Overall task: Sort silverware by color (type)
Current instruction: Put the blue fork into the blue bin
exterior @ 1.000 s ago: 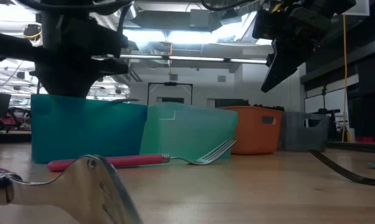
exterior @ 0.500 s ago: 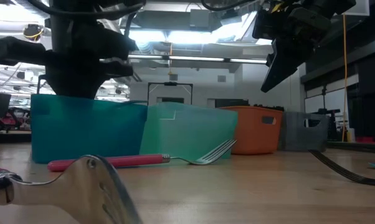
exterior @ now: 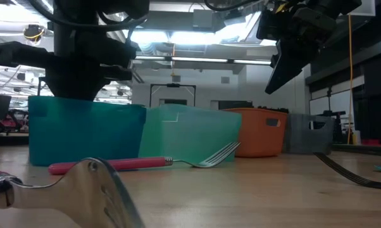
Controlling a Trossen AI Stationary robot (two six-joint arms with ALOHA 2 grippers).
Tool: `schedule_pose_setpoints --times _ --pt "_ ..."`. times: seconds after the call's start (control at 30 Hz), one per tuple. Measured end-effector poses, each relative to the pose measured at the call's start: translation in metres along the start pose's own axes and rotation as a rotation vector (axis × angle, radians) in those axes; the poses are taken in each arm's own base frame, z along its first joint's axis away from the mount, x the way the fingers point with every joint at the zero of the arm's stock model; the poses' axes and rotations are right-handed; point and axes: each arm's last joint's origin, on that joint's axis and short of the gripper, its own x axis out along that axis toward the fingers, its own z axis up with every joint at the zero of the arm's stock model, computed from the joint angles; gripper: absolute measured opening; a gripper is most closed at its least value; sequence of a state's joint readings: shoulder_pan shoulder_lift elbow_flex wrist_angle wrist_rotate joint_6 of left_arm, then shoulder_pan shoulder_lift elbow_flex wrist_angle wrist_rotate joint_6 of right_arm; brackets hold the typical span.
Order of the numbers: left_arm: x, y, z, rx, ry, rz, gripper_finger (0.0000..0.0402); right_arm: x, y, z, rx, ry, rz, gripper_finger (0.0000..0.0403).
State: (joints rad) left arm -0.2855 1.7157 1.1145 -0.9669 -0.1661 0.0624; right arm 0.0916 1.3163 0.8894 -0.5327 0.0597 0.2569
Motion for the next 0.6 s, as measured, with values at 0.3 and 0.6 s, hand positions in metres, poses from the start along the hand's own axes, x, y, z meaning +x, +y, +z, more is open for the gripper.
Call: schedule_pose_setpoints --times 0.3,0.6 --pt "0.0001 0.0000 -0.0003 0.000 0.003 0.000 0.0027 0.0000 -0.0001 0.0000 0.000 0.000 0.000 0.0105" --pt "0.0001 0.0000 -0.0002 -0.007 0.001 0.000 0.0028 0.0000 -0.0001 0.0000 0.000 0.000 0.000 0.0105"
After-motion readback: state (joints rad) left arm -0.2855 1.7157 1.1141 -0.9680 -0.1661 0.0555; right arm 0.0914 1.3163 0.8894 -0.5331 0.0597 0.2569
